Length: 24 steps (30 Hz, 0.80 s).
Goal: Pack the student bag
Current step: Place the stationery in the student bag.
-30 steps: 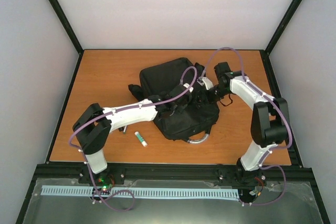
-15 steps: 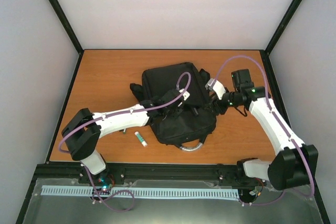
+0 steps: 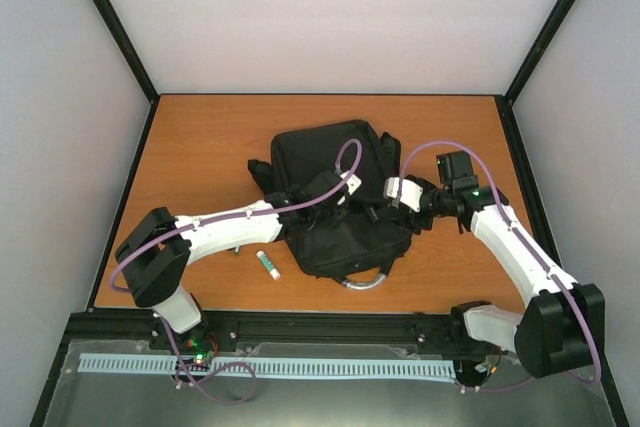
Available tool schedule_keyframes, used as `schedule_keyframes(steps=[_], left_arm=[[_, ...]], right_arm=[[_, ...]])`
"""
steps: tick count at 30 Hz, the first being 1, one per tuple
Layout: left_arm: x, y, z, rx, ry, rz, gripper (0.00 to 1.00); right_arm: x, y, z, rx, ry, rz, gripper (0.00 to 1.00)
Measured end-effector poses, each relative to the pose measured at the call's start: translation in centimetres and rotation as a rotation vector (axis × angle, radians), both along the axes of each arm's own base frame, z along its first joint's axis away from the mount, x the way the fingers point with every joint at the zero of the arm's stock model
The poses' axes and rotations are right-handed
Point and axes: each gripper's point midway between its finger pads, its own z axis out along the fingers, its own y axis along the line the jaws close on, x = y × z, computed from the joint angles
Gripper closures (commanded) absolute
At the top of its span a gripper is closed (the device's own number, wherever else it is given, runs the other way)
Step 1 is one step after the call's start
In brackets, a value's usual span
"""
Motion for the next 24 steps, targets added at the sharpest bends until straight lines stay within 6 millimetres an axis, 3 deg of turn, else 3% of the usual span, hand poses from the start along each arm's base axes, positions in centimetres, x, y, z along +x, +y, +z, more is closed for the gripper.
schedule_keyframes(steps=[11,15,24], left_arm=[[-0.2,-0.1,0.0,-0.017,0.001,-0.010,0.96],[-0.2,-0.1,-0.1,-0.017,0.003,-0.010,0.96],[-0.3,-0.2,-0.1,-0.023,0.005,-0.016,0.95]], right_arm=[[1.3,2.7,-2.9,-0.054,-0.047,0.113,0.25],[1.8,3.3,-3.8,-0.071,-0.052,0.119,0.34],[5.9,3.8,-4.1,-0.034,-0.097,-0.020,0.52]])
